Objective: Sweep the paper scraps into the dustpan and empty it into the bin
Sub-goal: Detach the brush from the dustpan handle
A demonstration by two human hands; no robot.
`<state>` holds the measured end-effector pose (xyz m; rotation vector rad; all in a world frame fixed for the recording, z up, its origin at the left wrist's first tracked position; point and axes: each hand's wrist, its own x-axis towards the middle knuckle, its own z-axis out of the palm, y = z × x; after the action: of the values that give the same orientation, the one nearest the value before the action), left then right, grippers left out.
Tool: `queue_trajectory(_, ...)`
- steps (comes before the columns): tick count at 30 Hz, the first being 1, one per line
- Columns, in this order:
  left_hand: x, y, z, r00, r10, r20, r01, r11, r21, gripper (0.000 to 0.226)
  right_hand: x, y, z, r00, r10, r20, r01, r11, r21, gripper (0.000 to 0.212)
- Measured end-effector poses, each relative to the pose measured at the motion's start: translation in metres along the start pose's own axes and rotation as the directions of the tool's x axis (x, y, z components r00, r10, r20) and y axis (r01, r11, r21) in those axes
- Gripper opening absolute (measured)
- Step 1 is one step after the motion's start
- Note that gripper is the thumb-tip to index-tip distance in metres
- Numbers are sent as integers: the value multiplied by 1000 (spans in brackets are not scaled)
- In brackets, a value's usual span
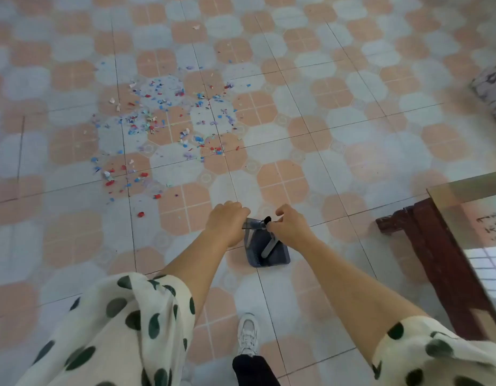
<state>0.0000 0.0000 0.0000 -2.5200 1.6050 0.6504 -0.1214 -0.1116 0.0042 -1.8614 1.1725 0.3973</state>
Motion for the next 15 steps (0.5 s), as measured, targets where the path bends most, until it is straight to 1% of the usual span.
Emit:
queue_trajectory(1, 2, 1, -1, 1000, -2, 25, 2, 1000, 8, 27, 3, 1, -1, 1000, 16, -1, -16, 1000, 9, 48)
queue_trajectory(3, 6, 1, 1, 1000, 6, 25, -7, 1000, 17, 22, 7, 0, -3, 999, 28, 17, -29, 999, 35, 41)
queue_trajectory(6, 13, 2, 10, 999, 12, 32, -12, 1000, 11, 23, 15, -2, -4, 994, 66, 83, -82, 974, 213, 19)
queue_trajectory(7, 15, 2, 11, 999, 13, 38, -13, 1000, 10, 24, 19, -3, -4, 991, 95, 98, -118, 958, 260, 17)
queue_trajectory(10, 22, 3, 19, 999, 17, 41, -18, 1000, 22, 30, 31, -3, -1, 963, 220, 157, -261, 906, 333, 18)
queue_trajectory(13, 27, 5, 25, 998, 17, 61, -18, 1000, 11, 33, 41, 0, 3, 946, 255, 201, -315, 871, 376, 19)
queue_trajectory(15, 31, 6, 29, 998, 28, 60, -29, 1000, 12, 30, 48, 3, 7, 936, 276, 220, -345, 847, 405, 22)
